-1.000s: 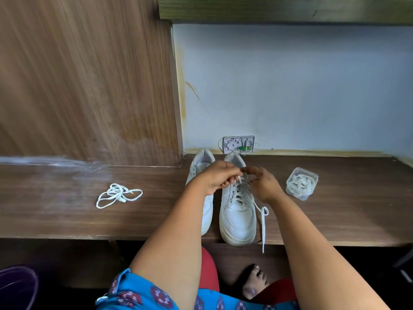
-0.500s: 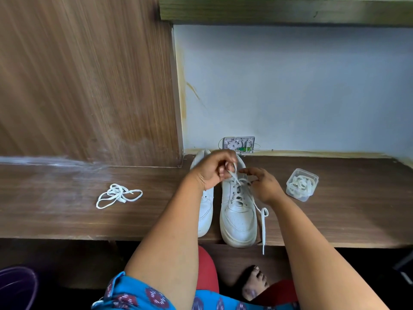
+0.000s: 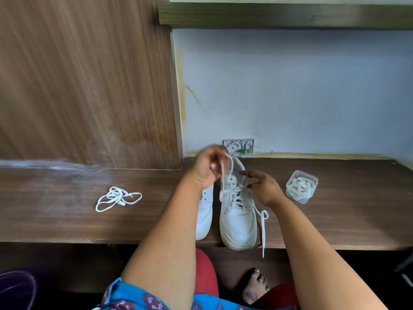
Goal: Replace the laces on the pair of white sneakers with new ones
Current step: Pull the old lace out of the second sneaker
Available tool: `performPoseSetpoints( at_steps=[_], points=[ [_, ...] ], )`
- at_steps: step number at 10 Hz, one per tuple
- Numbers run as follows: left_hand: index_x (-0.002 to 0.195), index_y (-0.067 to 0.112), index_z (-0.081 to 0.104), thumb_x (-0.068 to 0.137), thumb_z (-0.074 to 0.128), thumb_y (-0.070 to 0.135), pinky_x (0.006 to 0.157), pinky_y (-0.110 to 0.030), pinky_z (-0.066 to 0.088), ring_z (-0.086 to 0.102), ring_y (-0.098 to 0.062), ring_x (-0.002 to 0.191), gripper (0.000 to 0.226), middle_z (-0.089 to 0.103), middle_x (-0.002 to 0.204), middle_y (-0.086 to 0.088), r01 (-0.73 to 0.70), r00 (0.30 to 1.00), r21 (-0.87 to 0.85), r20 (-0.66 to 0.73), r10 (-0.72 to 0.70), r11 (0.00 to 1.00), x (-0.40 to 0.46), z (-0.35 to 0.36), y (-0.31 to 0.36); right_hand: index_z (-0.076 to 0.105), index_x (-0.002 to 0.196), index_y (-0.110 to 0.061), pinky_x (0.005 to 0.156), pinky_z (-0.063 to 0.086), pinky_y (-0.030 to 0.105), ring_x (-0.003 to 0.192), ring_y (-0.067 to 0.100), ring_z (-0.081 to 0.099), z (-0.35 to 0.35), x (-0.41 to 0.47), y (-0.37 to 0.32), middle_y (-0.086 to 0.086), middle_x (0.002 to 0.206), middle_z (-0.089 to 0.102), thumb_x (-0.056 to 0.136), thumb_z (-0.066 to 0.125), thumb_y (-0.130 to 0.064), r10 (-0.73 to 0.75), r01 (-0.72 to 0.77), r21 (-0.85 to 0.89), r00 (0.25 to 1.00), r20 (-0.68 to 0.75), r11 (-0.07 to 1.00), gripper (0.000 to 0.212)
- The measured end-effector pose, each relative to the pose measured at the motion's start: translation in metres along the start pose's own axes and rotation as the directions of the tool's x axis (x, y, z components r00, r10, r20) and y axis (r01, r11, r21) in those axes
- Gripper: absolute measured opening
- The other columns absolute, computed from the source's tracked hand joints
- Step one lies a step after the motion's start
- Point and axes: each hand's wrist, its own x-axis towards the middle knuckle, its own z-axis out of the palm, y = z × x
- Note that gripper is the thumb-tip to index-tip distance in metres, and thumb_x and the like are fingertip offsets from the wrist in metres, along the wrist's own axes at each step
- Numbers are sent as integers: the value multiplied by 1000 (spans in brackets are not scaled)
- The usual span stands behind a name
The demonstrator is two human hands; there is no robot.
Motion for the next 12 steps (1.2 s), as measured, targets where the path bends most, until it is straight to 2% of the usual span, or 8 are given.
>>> performPoseSetpoints(
  at_steps=[1, 2, 5, 6, 7, 8, 9, 12],
  points=[
    [51, 13, 54, 87, 49, 14, 39, -17, 23, 32, -7, 33, 36, 41, 40, 5, 65, 994, 421, -106, -22, 905, -8, -3, 28, 62, 122, -30, 71, 41, 13, 94, 12, 57, 0, -2, -1, -2, 116, 62, 90, 41, -8, -21, 21, 1, 999, -27, 1000, 44],
    [80, 10, 70, 86, 62, 32, 61, -24, 46, 61, -17, 64, 24, 64, 73, -2, 408, 859, 904, -427, -283, -128, -9, -8, 14, 65, 103, -21, 68, 42, 19, 76, 11, 59, 2, -5, -6, -5, 88, 65, 91, 55, -23, -24, 26, 10, 983, -182, 1000, 15],
    [112, 20, 58, 70, 82, 20, 64, -25, 43, 54, -13, 78, 48, 51, 81, 10, 85, 991, 990, -73, -111, 115, 7, 18, -28, 48, 60, -17, 53, 34, 25, 60, 15, 47, -13, -15, -18, -4, 58, 49, 88, 65, -34, 34, 0, -250, 991, 132, 968, 36],
    [98, 16, 63, 78, 73, 22, 75, -34, 53, 62, -18, 81, 23, 63, 84, -3, 74, 995, 983, -63, -72, 165, 19, 16, -48, 62, 60, -15, 65, 48, 30, 67, 15, 54, -23, -19, -33, 7, 70, 64, 86, 67, -21, 18, -25, 421, 1000, 21, 907, 27],
    [80, 13, 61, 92, 56, 13, 51, -21, 45, 55, -7, 51, 13, 63, 62, -3, 87, 957, 636, -267, 113, 767, 20, 30, -39, 68, 96, -25, 78, 45, 33, 86, 24, 56, -31, -18, -47, 6, 96, 65, 80, 62, -19, -15, 60, 928, 998, -59, 368, 19],
    [93, 16, 49, 100, 49, 21, 45, -20, 43, 54, -10, 50, 9, 66, 71, -3, -152, 763, 35, -632, 140, 988, 28, 17, -23, 58, 114, -40, 88, 41, 29, 93, 11, 56, -29, -6, -31, -9, 101, 63, 86, 59, -26, 133, 105, 887, 974, -183, 449, 32],
    [115, 18, 33, 82, 64, 24, 73, -41, 58, 67, -25, 81, 46, 66, 102, -11, 102, 728, 393, -655, 201, 914, 35, -11, -32, 67, 83, -26, 73, 46, 35, 72, 16, 56, -10, -2, -10, -8, 72, 65, 83, 66, -30, 166, -58, 415, 959, -230, 908, 4],
    [103, 22, 65, 90, 63, 34, 66, -23, 37, 62, -20, 87, 18, 63, 86, 0, 181, 946, 930, -254, 202, 321, 23, 0, -47, 59, 62, -8, 51, 42, 27, 47, 16, 49, 24, 1, -17, 7, 55, 56, 86, 70, -31, 337, -324, 270, 942, 1, 907, 35]
  ],
)
